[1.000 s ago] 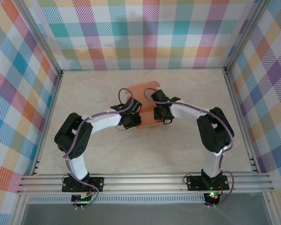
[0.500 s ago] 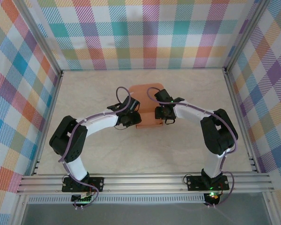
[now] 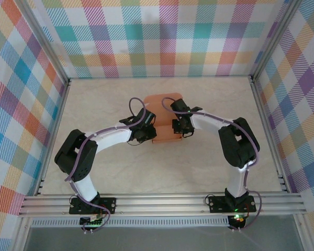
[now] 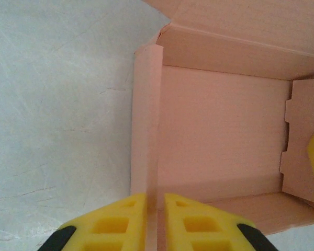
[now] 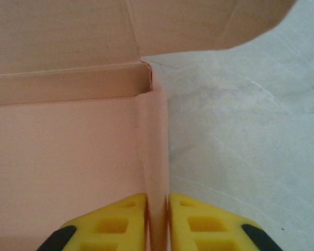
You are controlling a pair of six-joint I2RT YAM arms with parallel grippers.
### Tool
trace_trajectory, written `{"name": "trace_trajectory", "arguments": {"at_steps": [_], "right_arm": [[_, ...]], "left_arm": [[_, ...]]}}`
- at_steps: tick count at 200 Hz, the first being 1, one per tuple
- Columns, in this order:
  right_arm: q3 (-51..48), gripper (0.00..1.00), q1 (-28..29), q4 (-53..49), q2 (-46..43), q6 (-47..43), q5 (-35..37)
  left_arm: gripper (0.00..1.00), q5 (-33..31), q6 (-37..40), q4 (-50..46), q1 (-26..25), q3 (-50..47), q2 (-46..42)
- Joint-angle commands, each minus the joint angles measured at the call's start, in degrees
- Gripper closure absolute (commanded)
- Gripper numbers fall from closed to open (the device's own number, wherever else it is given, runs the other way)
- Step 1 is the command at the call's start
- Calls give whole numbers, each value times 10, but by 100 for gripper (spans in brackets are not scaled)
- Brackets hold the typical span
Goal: Fold the paper box
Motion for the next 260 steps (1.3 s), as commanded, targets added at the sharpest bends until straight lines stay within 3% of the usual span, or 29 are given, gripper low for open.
{"name": "trace_trajectory", "arguments": {"at_steps": [1, 42, 65, 83, 98, 111, 188, 225, 260], "right_arm": [[15, 89, 0, -28, 20, -4, -2], [15, 93, 2, -38, 34, -10, 22], [20, 85, 4, -48, 47, -14, 30], [21, 84, 5, -50, 52, -14, 35], [25, 90, 6, -55, 55, -15, 40], [29, 100, 7, -63, 57, -15, 49], [75, 100, 33, -156, 103, 26, 203], [60, 100, 32, -125, 89, 25, 174], [48, 71, 25, -64, 35, 15, 101]], "left_arm": [[86, 4, -2, 7, 4, -7, -3], [87, 6, -2, 7, 4, -7, -1], [87, 8, -2, 26, 4, -8, 1], [87, 8, -2, 26, 3, -8, 2], [87, 8, -2, 25, 4, -8, 2], [87, 7, -1, 26, 4, -7, 2], [88, 6, 0, 23, 4, -8, 0], [88, 6, 0, 23, 4, -7, 0], [88, 8, 6, 22, 4, -7, -2]]}}
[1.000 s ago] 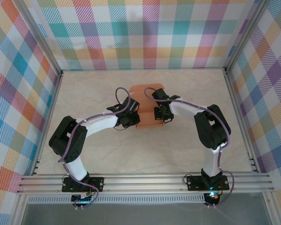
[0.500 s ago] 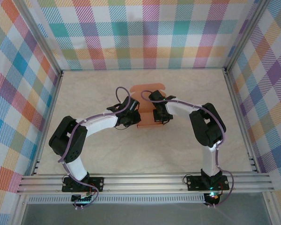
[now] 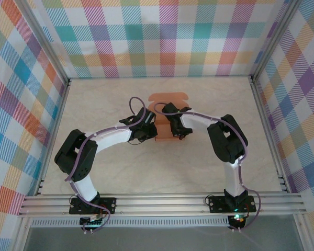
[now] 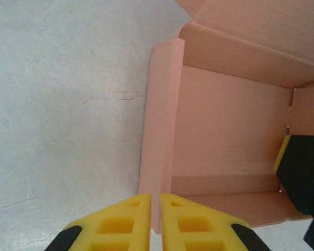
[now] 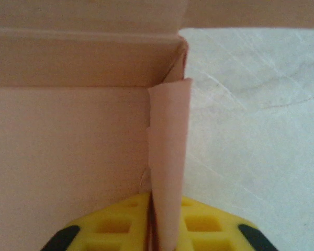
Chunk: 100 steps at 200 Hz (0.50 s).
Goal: Fold the paper box
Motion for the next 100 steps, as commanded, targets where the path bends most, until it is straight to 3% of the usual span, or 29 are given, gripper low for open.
{"name": "trace_trajectory", "arguments": {"at_steps": [1, 47, 100], "right_arm": [[-11, 70, -6, 21, -32, -3, -43], [9, 53, -8, 36, -55, -12, -39], [45, 56, -17, 13, -21, -15, -22]], "left_arm": [[88, 2, 6, -1, 4, -7, -2], [88, 4, 12, 2, 4, -9, -6], [89, 2, 19, 1, 4, -10, -9]]}}
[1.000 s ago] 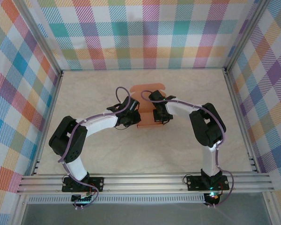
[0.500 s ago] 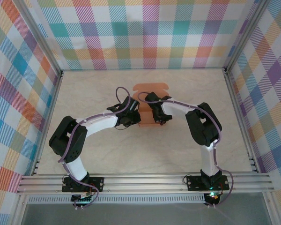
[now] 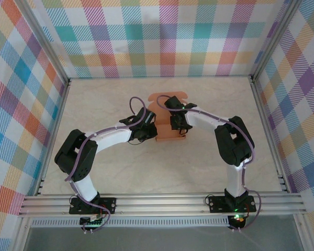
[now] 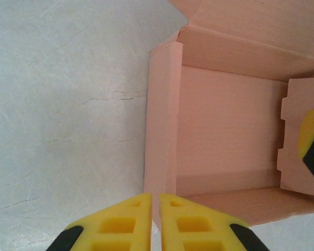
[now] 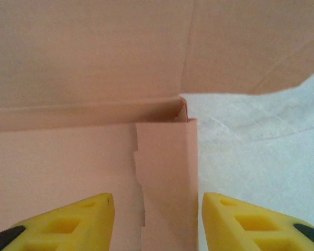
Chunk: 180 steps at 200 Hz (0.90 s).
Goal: Fold the paper box
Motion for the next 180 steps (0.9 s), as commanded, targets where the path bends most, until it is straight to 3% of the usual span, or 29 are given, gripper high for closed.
{"name": "trace_trajectory", "arguments": {"at_steps": [1, 26, 70, 100, 131, 180], "right_arm": [[27, 56, -8, -16, 18, -8, 9], [38, 65, -14, -21, 37, -12, 8], [51, 66, -18, -27, 67, -17, 5], [48, 79, -20, -23, 73, -20, 6], [47, 100, -19, -27, 80, -26, 12], [27, 100, -19, -37, 109, -23, 62]], "left_arm": [[89, 2, 13, 0, 4, -10, -9], [89, 2, 14, 1, 4, -9, -8], [89, 3, 16, 0, 4, -7, -6], [89, 1, 18, -2, 4, -7, -6], [89, 3, 17, -1, 4, -7, -5], [90, 4, 15, 2, 4, -8, -2]]}}
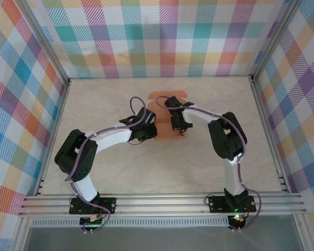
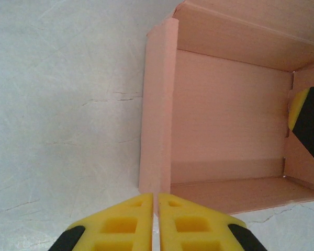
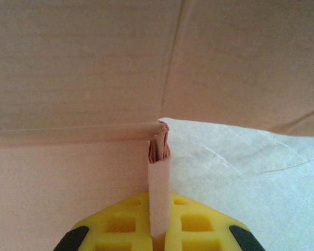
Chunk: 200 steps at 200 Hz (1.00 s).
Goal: Fold the paper box
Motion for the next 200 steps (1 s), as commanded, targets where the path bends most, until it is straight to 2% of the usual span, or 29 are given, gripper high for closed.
{"name": "trace_trajectory", "arguments": {"at_steps": [1, 23, 58, 98, 116, 138, 161, 200], "right_arm": [[-9, 100, -1, -27, 39, 1, 43], [-18, 100, 0, -32, 64, 10, 59], [-16, 100, 0, -45, 85, 24, 43], [-24, 100, 0, -30, 59, 26, 54], [-43, 84, -3, 3, 15, 21, 25], [-38, 73, -4, 8, -25, 17, 10], [-38, 69, -4, 14, -58, 13, 12], [-47, 58, -4, 12, -77, 16, 13]], "left_arm": [[90, 4, 4, 2, 4, -8, -2], [90, 4, 5, 4, 4, -8, -1], [90, 4, 5, 5, 3, -10, -6], [90, 5, 2, 6, 4, -13, -8], [89, 3, 2, 6, 4, -17, -13], [89, 2, 3, 3, 4, -18, -16], [89, 3, 3, 4, 4, -18, -15], [89, 3, 3, 5, 4, -18, -14]]}}
